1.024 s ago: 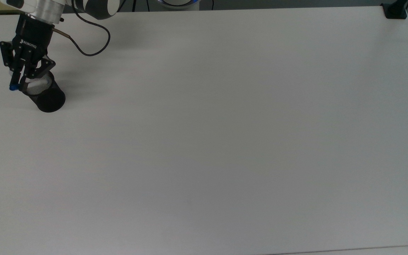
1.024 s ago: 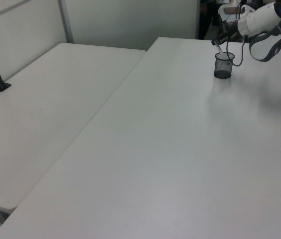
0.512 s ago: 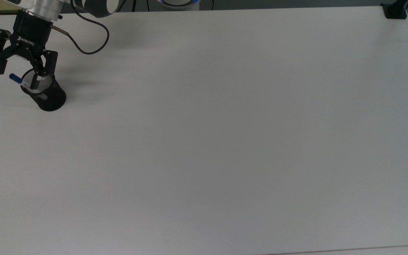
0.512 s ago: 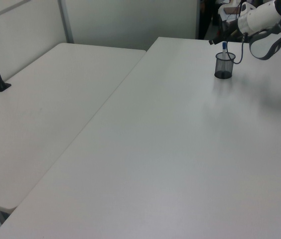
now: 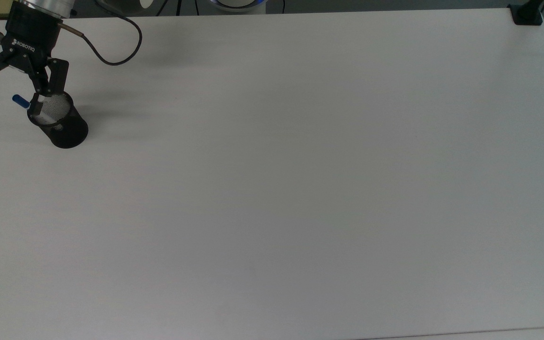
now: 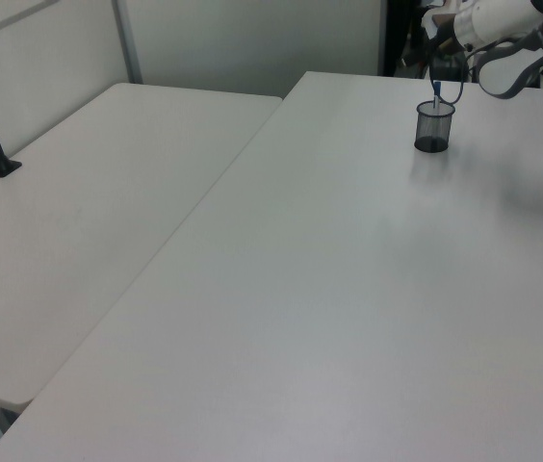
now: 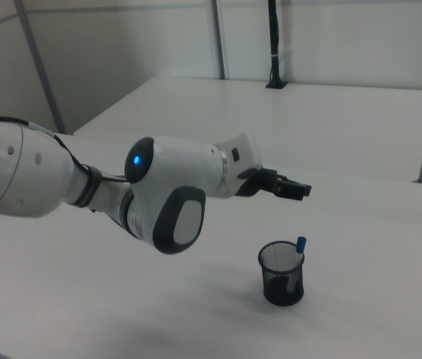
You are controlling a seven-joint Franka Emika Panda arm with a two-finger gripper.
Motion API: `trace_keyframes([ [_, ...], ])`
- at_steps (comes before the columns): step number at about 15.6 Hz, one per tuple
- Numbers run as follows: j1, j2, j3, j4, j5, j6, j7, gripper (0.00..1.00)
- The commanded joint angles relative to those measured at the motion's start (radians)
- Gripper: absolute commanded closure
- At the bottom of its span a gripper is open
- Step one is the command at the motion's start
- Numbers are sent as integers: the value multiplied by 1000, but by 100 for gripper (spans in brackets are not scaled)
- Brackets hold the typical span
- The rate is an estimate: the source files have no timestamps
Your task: Insert the marker
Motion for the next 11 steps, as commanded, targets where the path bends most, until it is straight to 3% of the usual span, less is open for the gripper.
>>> trace_keyframes([
  [1, 37, -37, 2, 58, 12, -138, 77, 0],
  [8, 107, -92, 5, 203, 18, -538, 263, 0],
  [11, 162, -123, 11, 279, 23, -791, 356, 0],
])
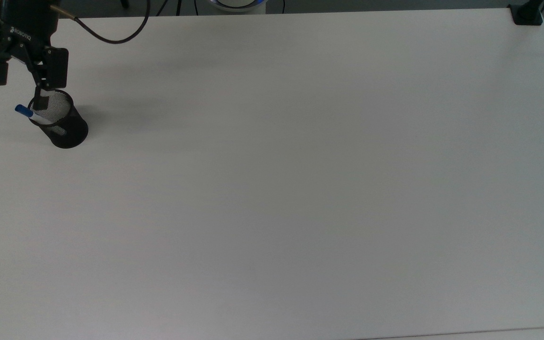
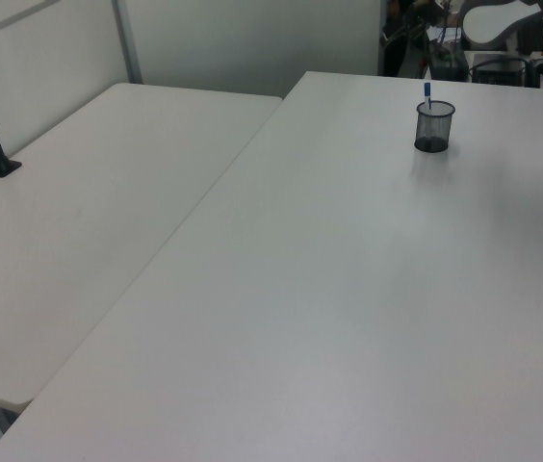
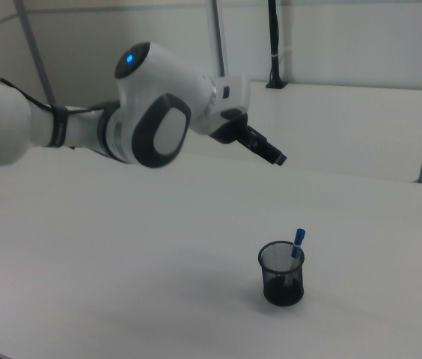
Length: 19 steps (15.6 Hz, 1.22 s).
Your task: Insert the marker
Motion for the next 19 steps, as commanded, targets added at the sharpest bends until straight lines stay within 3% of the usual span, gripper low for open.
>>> trace_keyframes([
  [1, 73, -44, 15, 94, 22, -328, 112, 0],
  [4, 105, -48, 50, 177, 67, -571, 143, 0],
  [8, 202, -66, 41, 252, 143, -838, 144, 0],
  [10, 272, -99, -2, 246, 156, -891, 141, 0],
  [12, 379, -113, -97, 248, 193, -917, 132, 0],
  [13, 415, -113, -119, 246, 196, -926, 112, 0],
  [19, 414, -111, -122, 245, 196, -923, -205, 0],
])
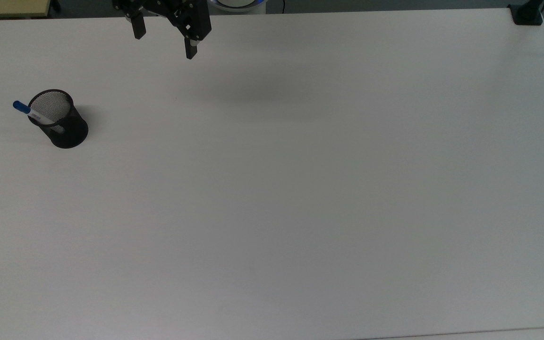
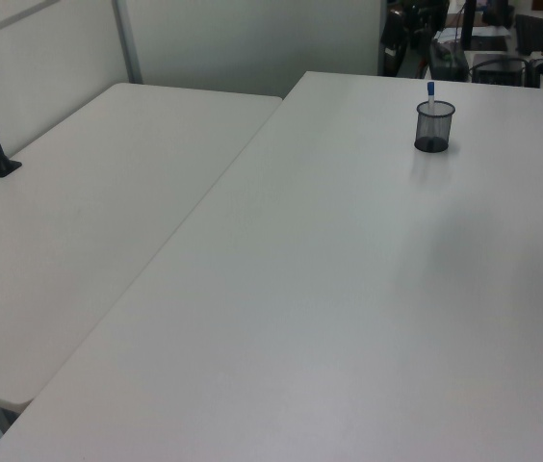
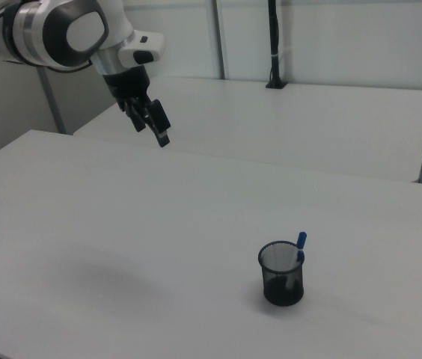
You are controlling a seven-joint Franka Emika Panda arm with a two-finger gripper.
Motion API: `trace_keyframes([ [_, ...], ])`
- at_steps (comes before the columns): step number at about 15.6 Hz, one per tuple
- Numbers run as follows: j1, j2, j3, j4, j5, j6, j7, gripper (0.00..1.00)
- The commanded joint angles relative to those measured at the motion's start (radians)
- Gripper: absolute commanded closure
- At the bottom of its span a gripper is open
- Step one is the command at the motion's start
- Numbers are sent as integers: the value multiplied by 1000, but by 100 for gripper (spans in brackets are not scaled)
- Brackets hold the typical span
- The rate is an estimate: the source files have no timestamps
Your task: Insert the marker
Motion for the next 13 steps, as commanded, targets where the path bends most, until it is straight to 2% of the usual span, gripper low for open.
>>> trace_keyframes([
  [1, 7, -24, -28, -6, 25, -15, -166, 0],
  [3, -15, -55, -28, -19, 26, -15, -183, 0],
  [7, -38, -55, -21, -16, 28, -21, -183, 0],
  [13, -38, -52, -18, -19, 25, -22, -189, 0],
])
